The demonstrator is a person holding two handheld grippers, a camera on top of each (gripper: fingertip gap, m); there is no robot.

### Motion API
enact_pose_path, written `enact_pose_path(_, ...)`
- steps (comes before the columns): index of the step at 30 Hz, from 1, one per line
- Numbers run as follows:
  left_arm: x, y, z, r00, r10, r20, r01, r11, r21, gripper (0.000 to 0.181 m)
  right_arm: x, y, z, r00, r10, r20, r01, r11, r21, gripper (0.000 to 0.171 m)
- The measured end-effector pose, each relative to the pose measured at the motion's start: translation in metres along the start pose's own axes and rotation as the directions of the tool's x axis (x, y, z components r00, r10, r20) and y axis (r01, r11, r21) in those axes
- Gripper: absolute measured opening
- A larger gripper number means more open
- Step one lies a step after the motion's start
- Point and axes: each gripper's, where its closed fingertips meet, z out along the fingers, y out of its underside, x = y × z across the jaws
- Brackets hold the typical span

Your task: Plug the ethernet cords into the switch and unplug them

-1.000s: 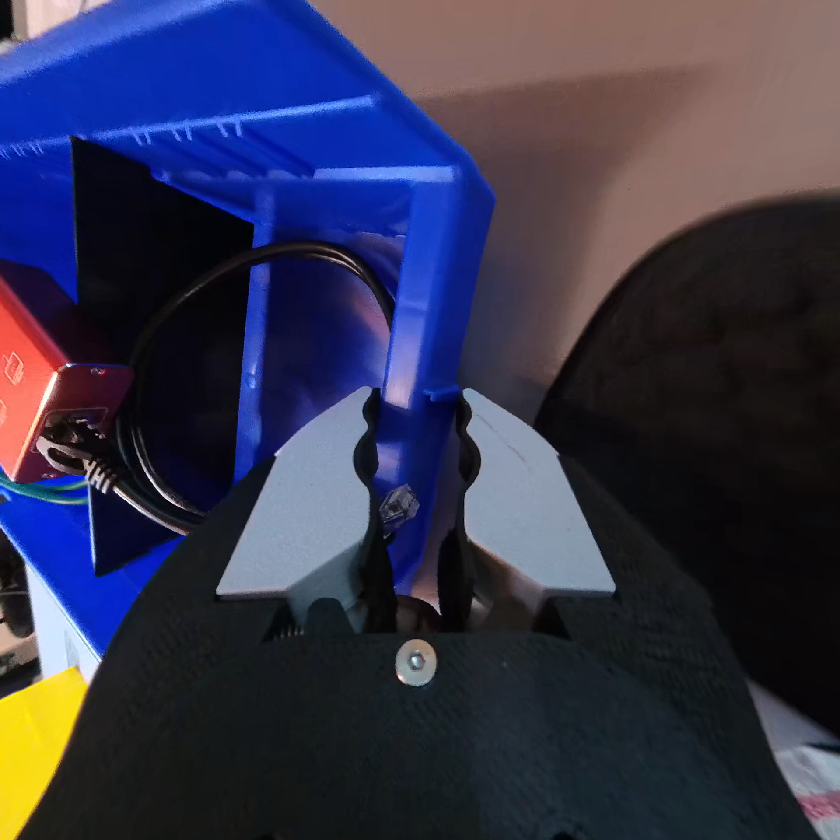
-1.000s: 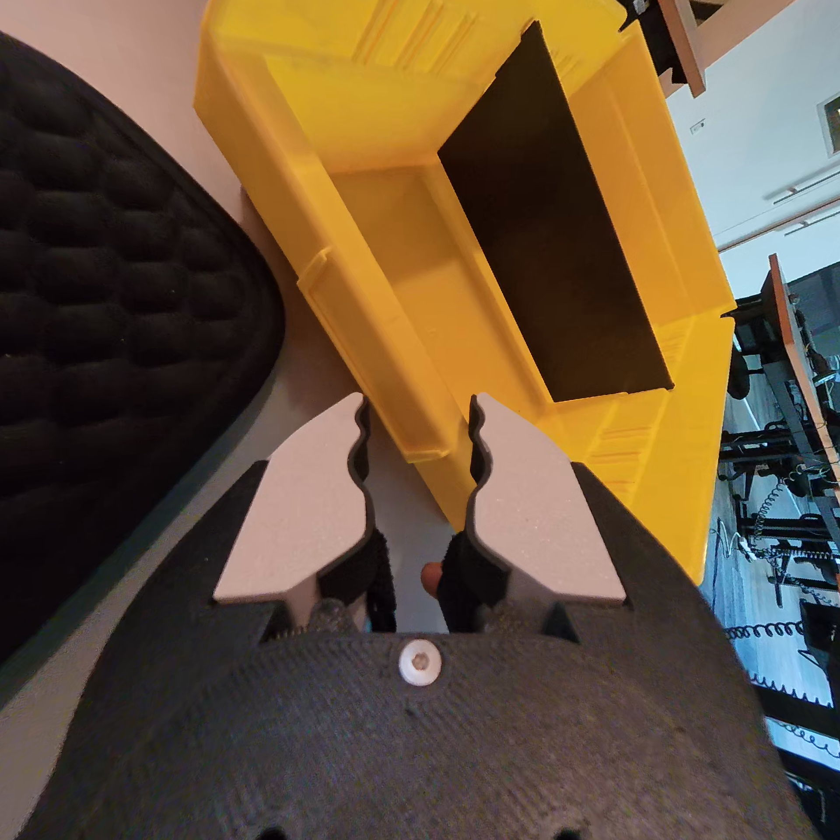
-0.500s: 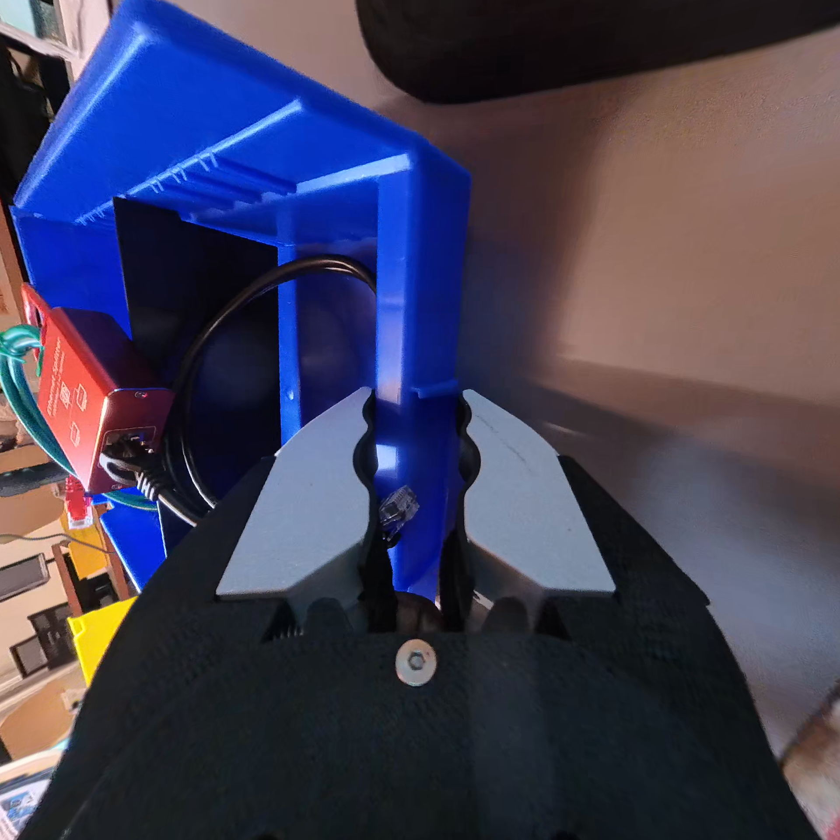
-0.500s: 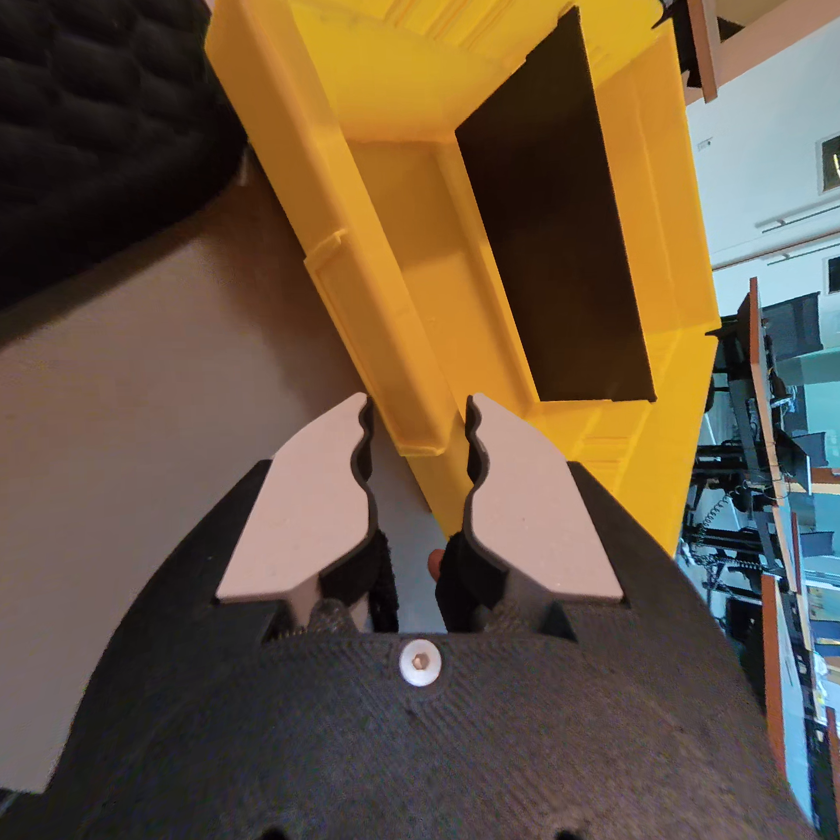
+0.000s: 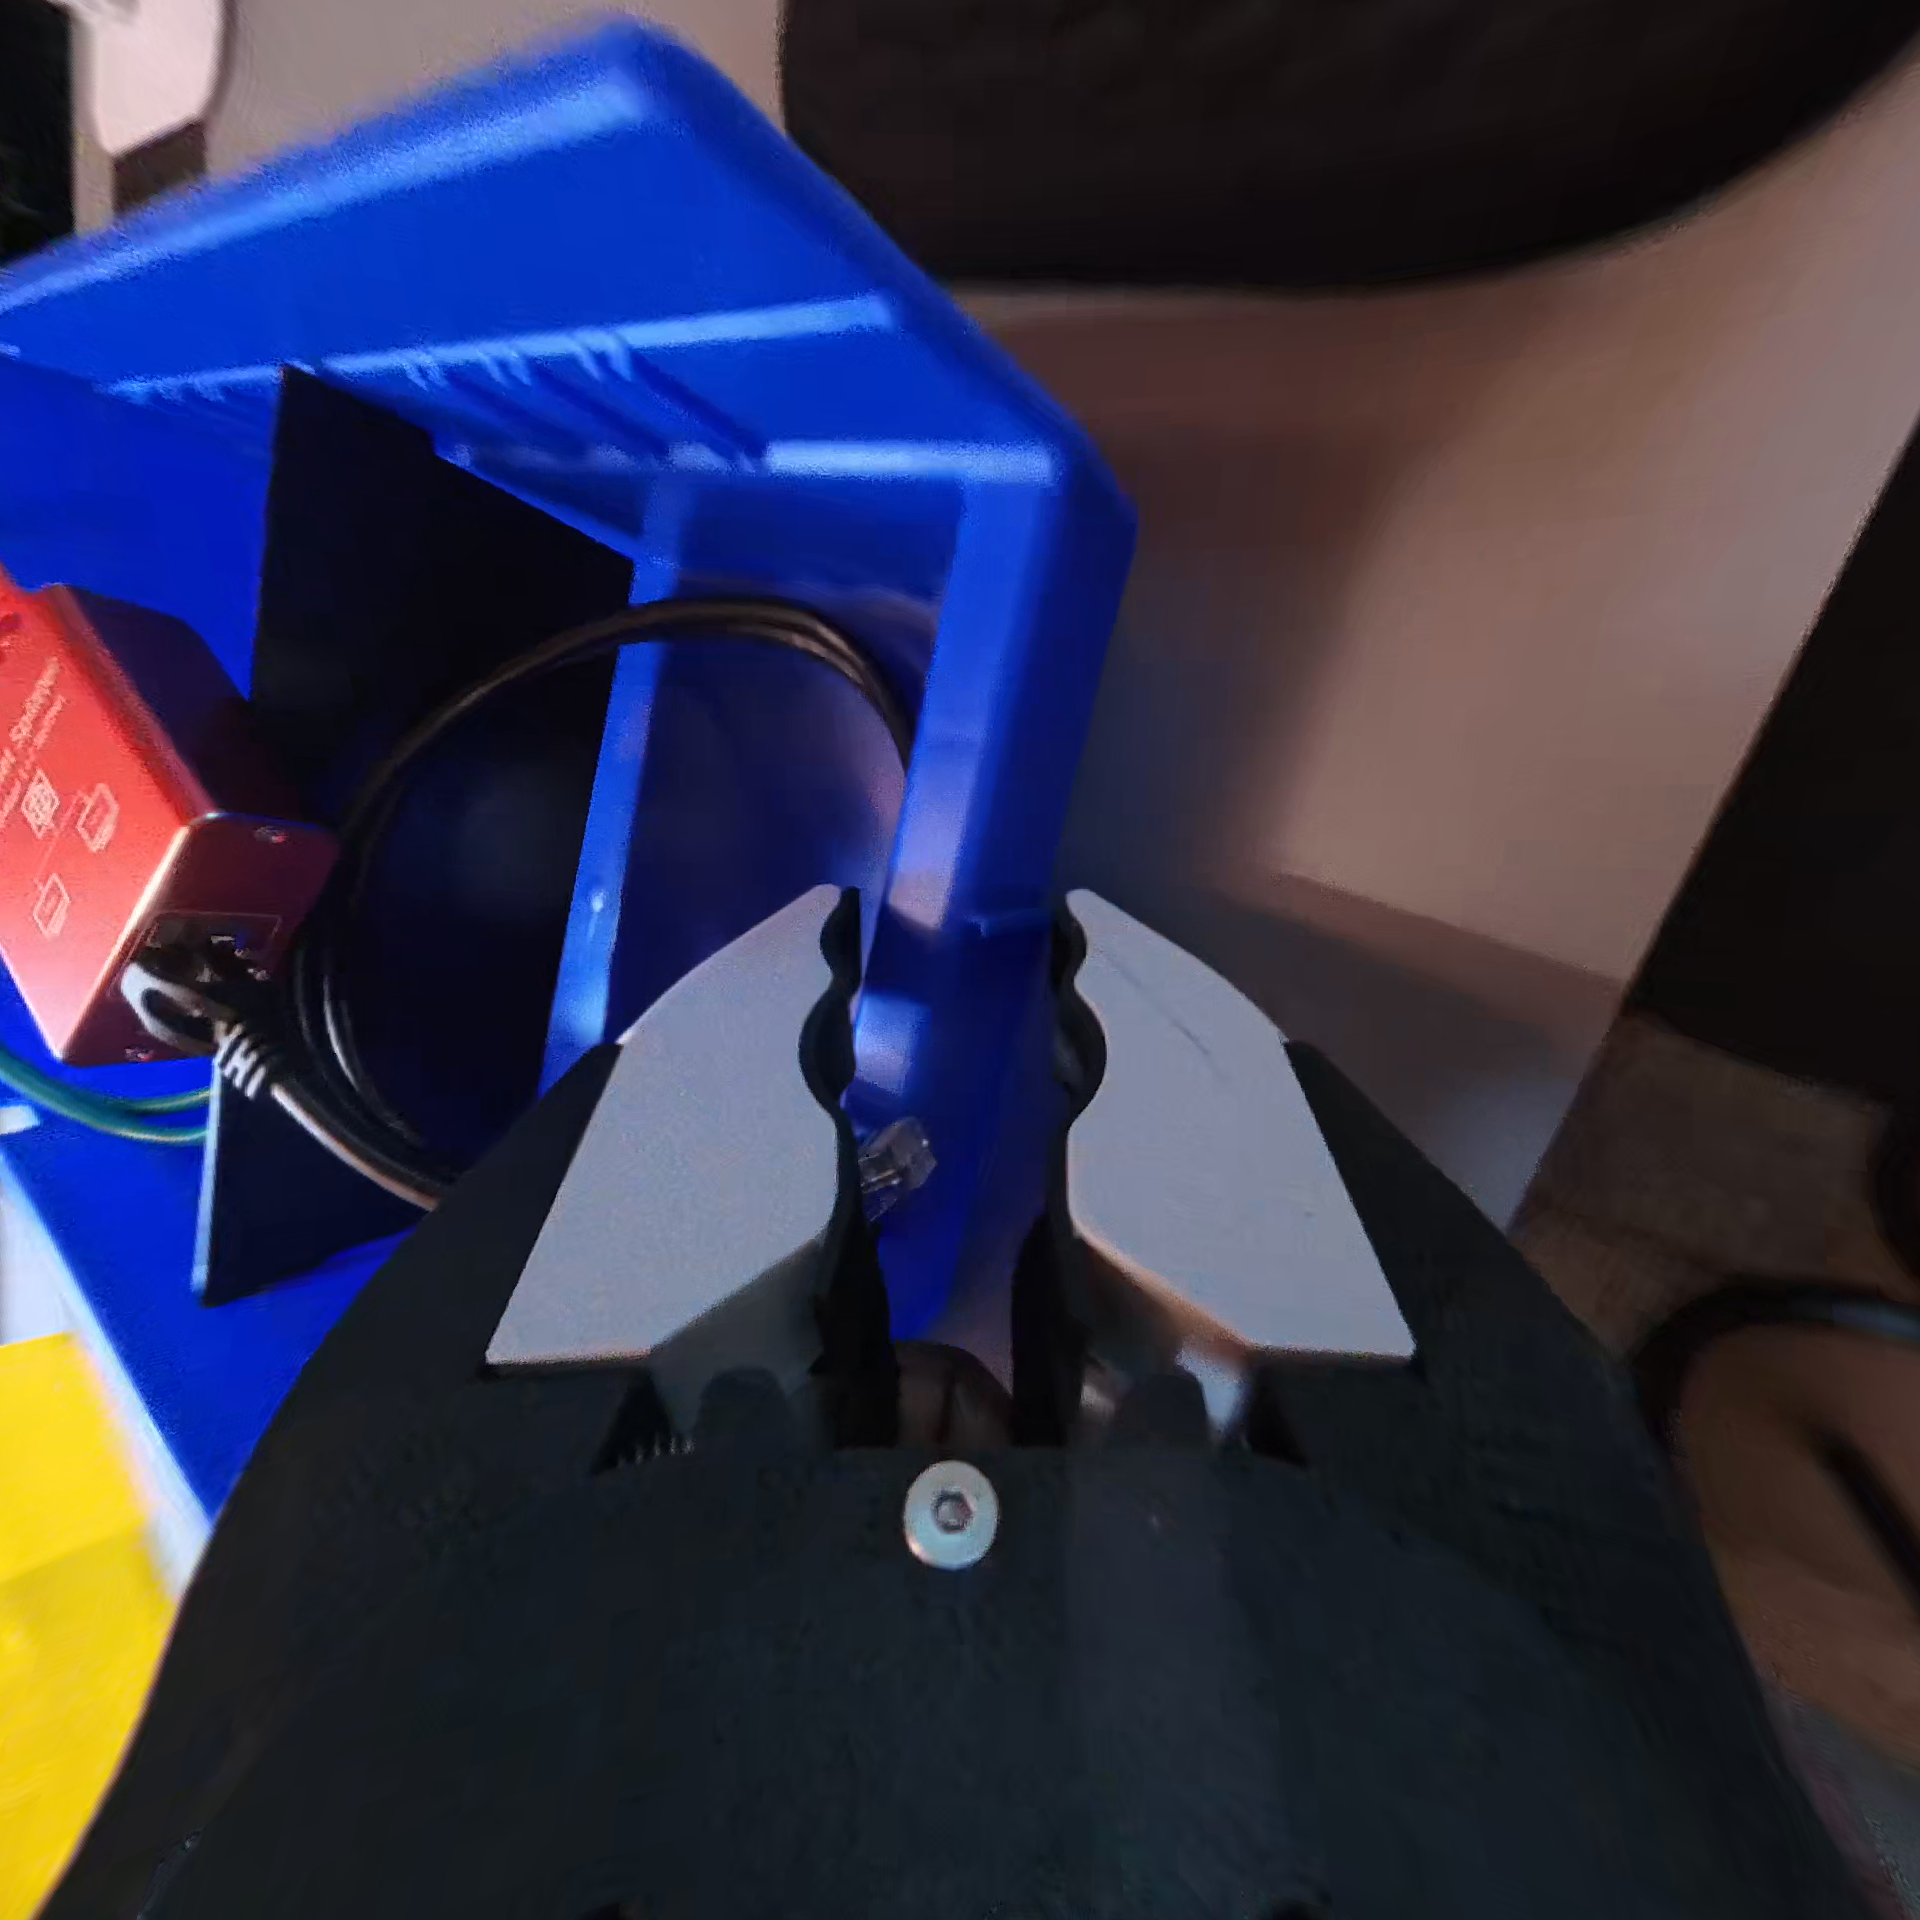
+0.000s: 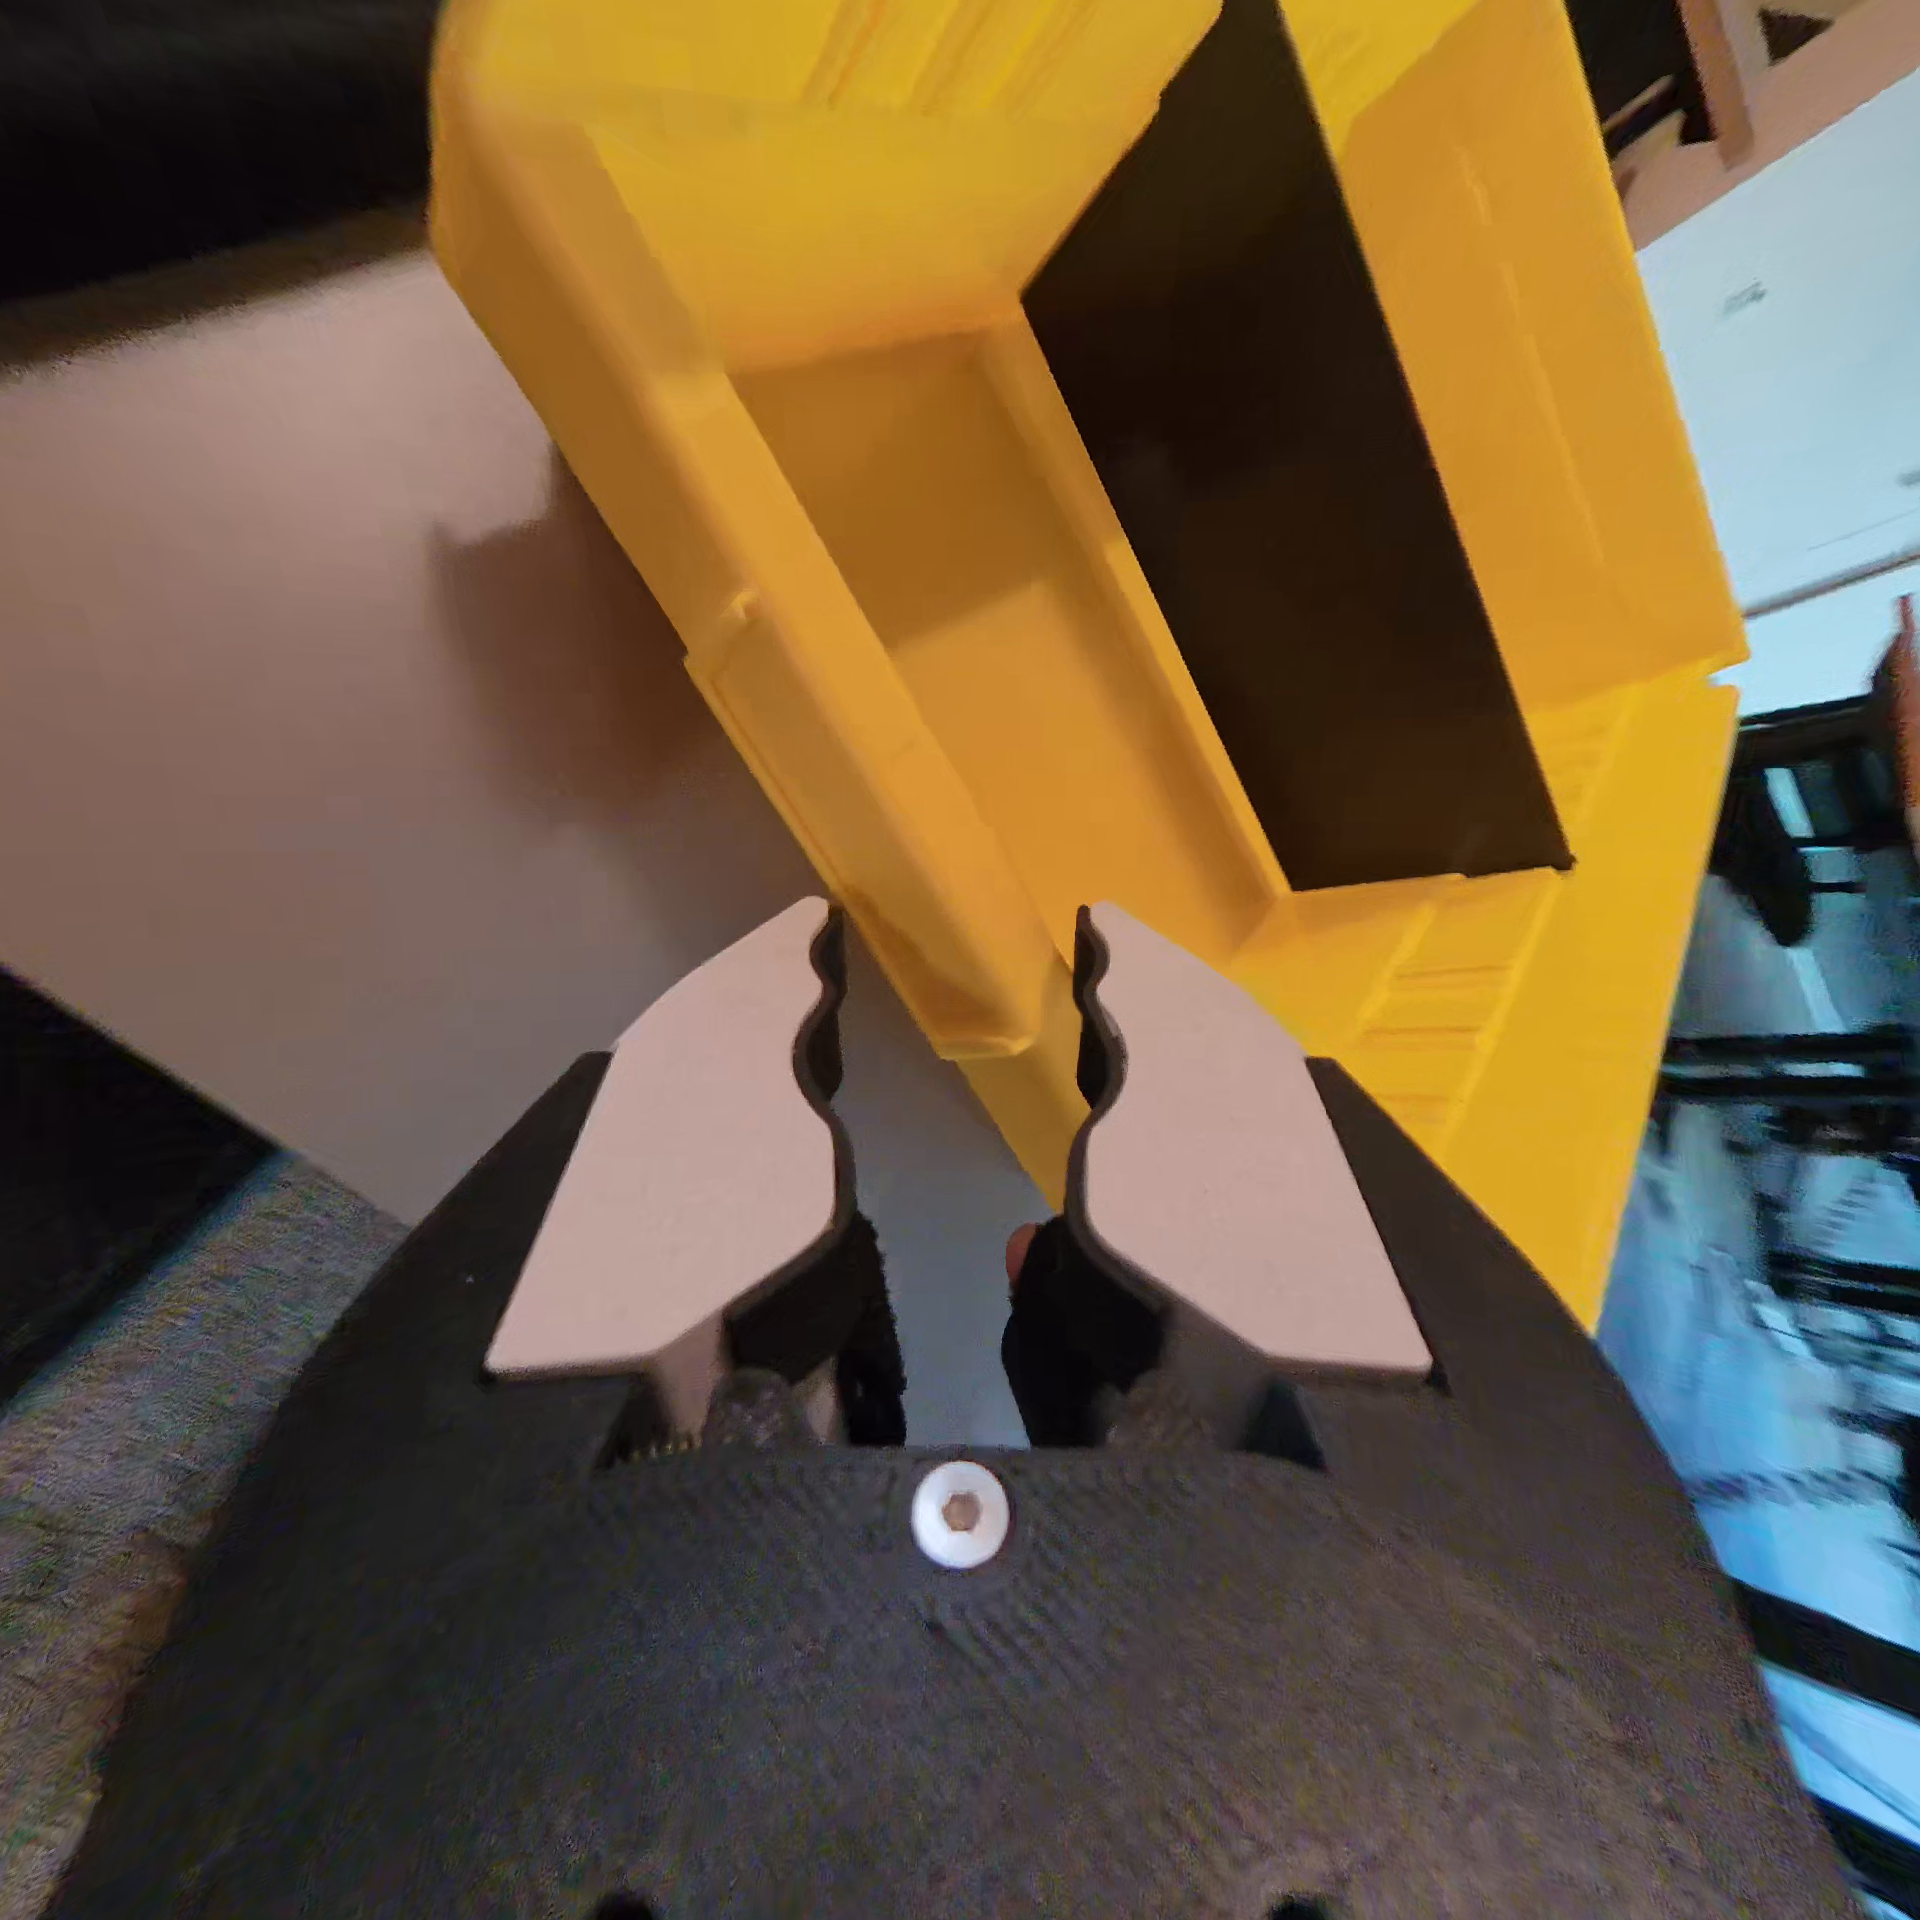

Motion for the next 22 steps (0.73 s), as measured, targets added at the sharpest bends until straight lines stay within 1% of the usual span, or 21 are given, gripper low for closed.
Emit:
enact_pose_path(1, 0.0, -0.011, -0.005, 0.998, -0.066, -0.018, 0.067, 0.995, 0.075, 0.043, -0.001, -0.01, -0.005, 0.999, 0.043, 0.017, -0.044, 0.997, 0.065, 0.046)
enact_pose_path(2, -0.001, -0.026, -0.014, 0.991, -0.131, -0.04, 0.136, 0.977, 0.165, 0.051, 0.0, -0.024, -0.013, 0.997, 0.08, 0.019, -0.082, 0.985, 0.154, 0.051)
enact_pose_path(3, -0.005, -0.042, -0.027, 0.98, -0.188, -0.06, 0.197, 0.944, 0.263, 0.054, 0.005, -0.041, -0.022, 0.994, 0.107, 0.008, -0.106, 0.962, 0.252, 0.053)
enact_pose_path(5, -0.029, -0.068, -0.055, 0.948, -0.316, -0.044, 0.302, 0.844, 0.442, 0.057, 0.016, -0.073, -0.042, 0.991, 0.129, -0.048, -0.096, 0.9, 0.425, 0.055)
enact_pose_path(6, -0.049, -0.073, -0.066, 0.914, -0.405, -0.011, 0.355, 0.79, 0.5, 0.057, 0.021, -0.086, -0.052, 0.988, 0.131, -0.083, -0.075, 0.871, 0.486, 0.054)
enact_pose_path(8, -0.085, -0.072, -0.074, 0.82, -0.57, 0.043, 0.46, 0.702, 0.543, 0.068, 0.026, -0.105, -0.065, 0.983, 0.131, -0.129, -0.037, 0.827, 0.561, 0.055)
enact_pose_path(10, -0.111, -0.062, -0.063, 0.731, -0.677, 0.087, 0.549, 0.659, 0.514, 0.077, 0.024, -0.117, -0.07, 0.983, 0.117, -0.139, -0.015, 0.813, 0.582, 0.056)
enact_pose_path(11, -0.12, -0.056, -0.053, 0.7, -0.705, 0.115, 0.584, 0.657, 0.477, 0.08, 0.023, -0.119, -0.069, 0.984, 0.104, -0.146, -0.002, 0.819, 0.573, 0.056)
enact_pose_path(14, -0.142, -0.034, -0.019, 0.661, -0.719, 0.214, 0.64, 0.689, 0.34, 0.091, 0.022, -0.122, -0.067, 0.982, 0.062, -0.179, 0.041, 0.854, 0.519, 0.056)
enact_pose_path(16, -0.15, -0.018, 0.001, 0.653, -0.713, 0.255, 0.672, 0.701, 0.239, 0.093, 0.021, -0.125, -0.067, 0.981, 0.042, -0.192, 0.06, 0.864, 0.5, 0.056)
enact_pose_path(18, -0.149, -0.007, 0.018, 0.668, -0.711, 0.22, 0.699, 0.701, 0.142, 0.094, 0.022, -0.128, -0.07, 0.979, 0.037, -0.202, 0.072, 0.859, 0.506, 0.055)
enact_pose_path(21, -0.147, 0.001, 0.035, 0.711, -0.679, 0.181, 0.682, 0.729, 0.055, 0.086, 0.023, -0.132, -0.072, 0.975, 0.039, -0.221, 0.082, 0.853, 0.516, 0.054)
enact_pose_path(22, -0.148, 0.002, 0.037, 0.721, -0.669, 0.18, 0.673, 0.738, 0.048, 0.083, 0.023, -0.132, -0.071, 0.974, 0.036, -0.225, 0.086, 0.856, 0.511, 0.053)
